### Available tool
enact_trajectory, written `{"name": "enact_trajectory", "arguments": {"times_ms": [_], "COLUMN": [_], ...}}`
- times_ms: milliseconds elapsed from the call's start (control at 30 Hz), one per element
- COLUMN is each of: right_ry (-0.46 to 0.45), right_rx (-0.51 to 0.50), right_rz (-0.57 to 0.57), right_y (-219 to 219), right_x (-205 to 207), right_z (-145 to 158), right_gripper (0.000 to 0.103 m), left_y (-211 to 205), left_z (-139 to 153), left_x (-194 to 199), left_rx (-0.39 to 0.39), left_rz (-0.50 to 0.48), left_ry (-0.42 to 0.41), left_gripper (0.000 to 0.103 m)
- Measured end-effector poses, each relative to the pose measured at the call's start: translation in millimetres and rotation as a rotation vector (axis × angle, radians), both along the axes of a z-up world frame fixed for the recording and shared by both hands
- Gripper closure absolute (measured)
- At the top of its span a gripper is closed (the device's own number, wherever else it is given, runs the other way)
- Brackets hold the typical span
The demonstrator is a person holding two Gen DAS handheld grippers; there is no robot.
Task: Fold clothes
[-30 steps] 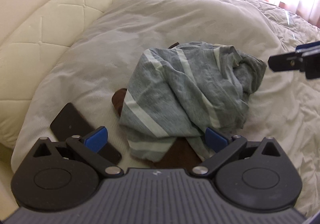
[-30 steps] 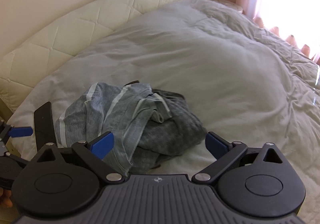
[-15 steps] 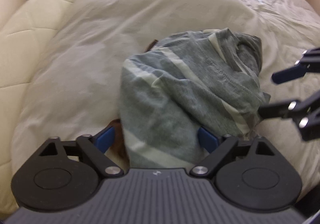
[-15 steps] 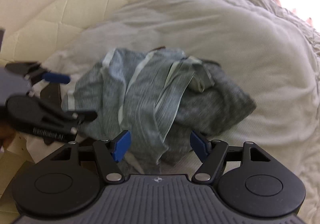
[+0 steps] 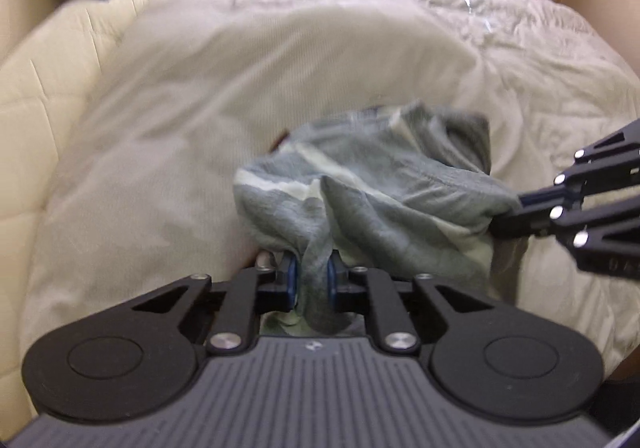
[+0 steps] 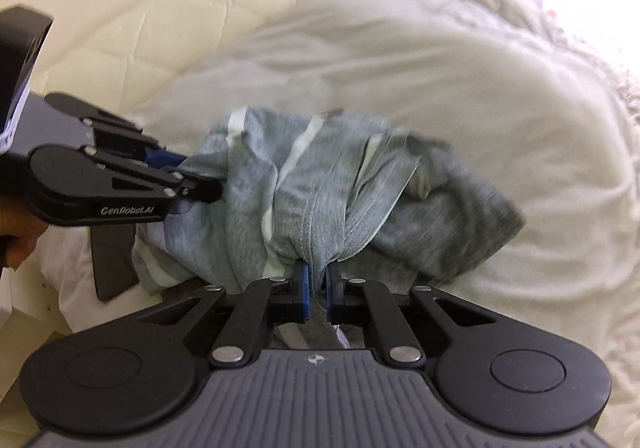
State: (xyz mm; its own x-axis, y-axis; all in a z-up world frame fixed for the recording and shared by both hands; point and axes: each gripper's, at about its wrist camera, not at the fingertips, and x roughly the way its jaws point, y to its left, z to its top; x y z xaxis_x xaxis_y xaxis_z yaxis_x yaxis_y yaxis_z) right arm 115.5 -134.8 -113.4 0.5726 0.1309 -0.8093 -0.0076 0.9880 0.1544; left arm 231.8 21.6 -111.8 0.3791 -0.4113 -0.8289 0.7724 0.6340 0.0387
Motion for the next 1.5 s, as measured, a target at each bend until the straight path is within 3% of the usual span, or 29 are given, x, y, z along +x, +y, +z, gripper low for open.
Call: {"name": "enact_trajectory", "arguments": {"times_ms": [267, 467, 667, 867, 1067, 1267, 1400, 1500], "right_ry": [-0.149, -0.238, -0.299, -0.320, -0.293, -0.166, -0.033, 0.062], "right_rx": [-0.015, -0.037, -0.080, -0.132, -0.185, -0.204, -0.206, -0.199], "right_rz": [-0.049, -0.125, -0.246, -0.398, -0.499, -0.536, -0.534, -0.523], "right_y": [-20, -48, -101, -174, -256, -322, -342, -344], "right_x": [-14, -42, -90, -179, -292, -384, -426, -445], "right_z": [59, 92, 123, 135, 119, 77, 32, -4], "right_gripper": [0.096, 0.096, 0.096, 0.097, 0.096, 0.096, 0.096, 0.096], "left_y": [-3, -27, -91, -179, -278, -351, -372, -371], "left_z": [46, 90, 127, 135, 114, 48, 6, -14], "left_x": [-12, -32, -78, -160, -269, -371, -420, -414], "left_rx": [-0.100, -0.174, -0.227, -0.258, -0.247, -0.147, -0.051, -0.001], "left_rz": [0.030, -0.013, -0.136, -0.295, -0.419, -0.539, -0.637, -0.663], "left_ry": [-0.080, -0.129, -0.179, -0.175, -0.118, 0.031, 0.145, 0.157], "left_gripper": [0.092, 0.093, 0.093, 0.092, 0.092, 0.090, 0.084, 0.072]}}
